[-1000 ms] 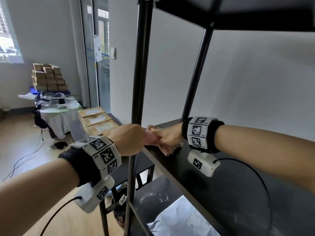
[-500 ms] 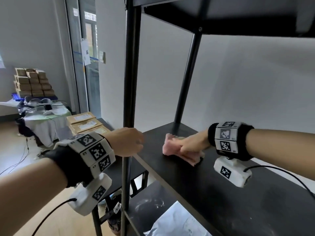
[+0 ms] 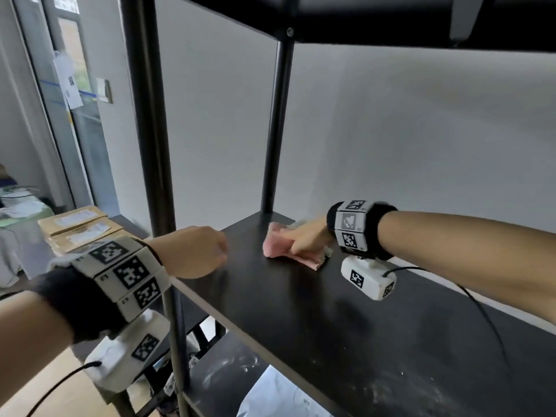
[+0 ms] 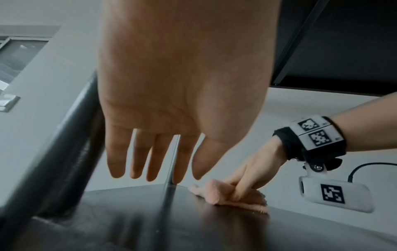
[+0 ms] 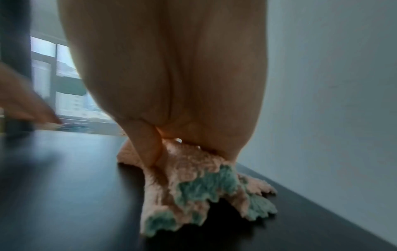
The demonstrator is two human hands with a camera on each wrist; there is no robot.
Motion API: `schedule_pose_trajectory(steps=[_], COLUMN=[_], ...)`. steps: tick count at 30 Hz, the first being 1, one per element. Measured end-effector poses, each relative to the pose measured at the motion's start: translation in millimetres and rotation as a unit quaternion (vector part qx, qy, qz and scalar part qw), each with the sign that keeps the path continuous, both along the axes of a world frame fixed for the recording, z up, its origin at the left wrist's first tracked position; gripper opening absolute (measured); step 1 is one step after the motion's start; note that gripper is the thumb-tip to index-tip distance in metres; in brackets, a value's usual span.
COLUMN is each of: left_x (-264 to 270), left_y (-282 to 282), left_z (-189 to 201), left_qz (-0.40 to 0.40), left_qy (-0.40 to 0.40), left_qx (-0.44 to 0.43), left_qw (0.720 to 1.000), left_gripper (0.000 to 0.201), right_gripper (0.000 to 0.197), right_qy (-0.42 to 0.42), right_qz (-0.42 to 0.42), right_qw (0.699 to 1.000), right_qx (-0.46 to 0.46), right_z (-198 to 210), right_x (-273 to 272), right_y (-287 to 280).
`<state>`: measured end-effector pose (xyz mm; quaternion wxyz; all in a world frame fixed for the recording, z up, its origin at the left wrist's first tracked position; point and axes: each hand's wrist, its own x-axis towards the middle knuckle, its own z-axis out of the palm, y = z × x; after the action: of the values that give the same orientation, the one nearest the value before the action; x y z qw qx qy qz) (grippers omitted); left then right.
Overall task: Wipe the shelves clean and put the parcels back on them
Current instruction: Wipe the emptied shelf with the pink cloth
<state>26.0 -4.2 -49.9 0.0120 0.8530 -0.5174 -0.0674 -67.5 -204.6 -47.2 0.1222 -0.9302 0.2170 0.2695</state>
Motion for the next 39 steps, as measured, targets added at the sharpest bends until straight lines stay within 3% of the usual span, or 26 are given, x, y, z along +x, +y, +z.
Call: schedule_pose_trajectory(steps=[3, 5, 7, 8, 10, 13, 16, 19, 22, 25, 28, 33, 35, 37, 39], left_x=[0, -1, 0, 1, -3, -4, -5, -10, -14, -17, -20, -28, -34, -39, -40], left_y=[-11, -13, -13, -14, -12, -8, -7, -8, -10, -13, -13, -4, -2, -3, -6], left_z=[6, 7, 3, 0, -1, 3, 7, 11, 13, 18, 20, 12, 9, 8, 8], left_qz=[-0.019, -0.004, 0.000, 0.005, 0.007, 0.003, -0.009, -0.019, -0.033, -0.047, -0.066, -0.140, -0.155, -0.158, -0.165], left_qy=[-0.015, 0.012, 0.027, 0.034, 0.038, 0.045, 0.043, 0.022, 0.017, 0.013, 0.021, 0.032, 0.034, 0.043, 0.049], left_qx=[-0.013, -0.027, -0.037, -0.038, -0.036, -0.017, -0.004, -0.009, -0.011, -0.015, -0.042, -0.052, -0.054, -0.054, -0.063], left_qw=[1.000, 1.000, 0.999, 0.999, 0.999, 0.999, 0.999, 1.000, 0.999, 0.999, 0.997, 0.988, 0.986, 0.985, 0.983], left_gripper=[0.033, 0.031, 0.031, 0.032, 0.034, 0.034, 0.035, 0.035, 0.035, 0.036, 0.035, 0.033, 0.034, 0.035, 0.034], right_gripper=[0.028, 0.037, 0.026, 0.023, 0.037, 0.029, 0.041, 0.044, 0.020, 0.033, 0.038, 0.036, 0.025, 0.010, 0.022], right_qy=[0.027, 0.009, -0.003, -0.013, -0.010, -0.008, -0.023, -0.058, -0.018, -0.001, -0.014, -0.021, -0.020, -0.040, -0.079], right_qz=[0.078, 0.064, 0.036, 0.012, -0.033, -0.077, -0.112, -0.102, -0.015, 0.013, -0.077, -0.227, -0.248, -0.216, -0.157], right_qw=[0.996, 0.998, 0.999, 1.000, 0.999, 0.996, 0.993, 0.993, 0.998, 1.000, 0.997, 0.974, 0.969, 0.975, 0.984], right_qx=[-0.037, -0.004, 0.003, 0.013, 0.000, -0.049, -0.027, -0.014, -0.055, -0.011, 0.021, -0.004, -0.007, 0.006, 0.008], right_z=[-11, -10, -2, 4, 3, -6, -12, -11, -9, -13, -14, -11, -7, -6, -12], right_x=[38, 57, 60, 52, 40, 11, -24, -57, -61, -28, -26, -134, -162, -165, -138], right_y=[30, 25, 10, 4, -15, -40, -47, -24, 31, 60, 28, -2, 22, 57, 88])
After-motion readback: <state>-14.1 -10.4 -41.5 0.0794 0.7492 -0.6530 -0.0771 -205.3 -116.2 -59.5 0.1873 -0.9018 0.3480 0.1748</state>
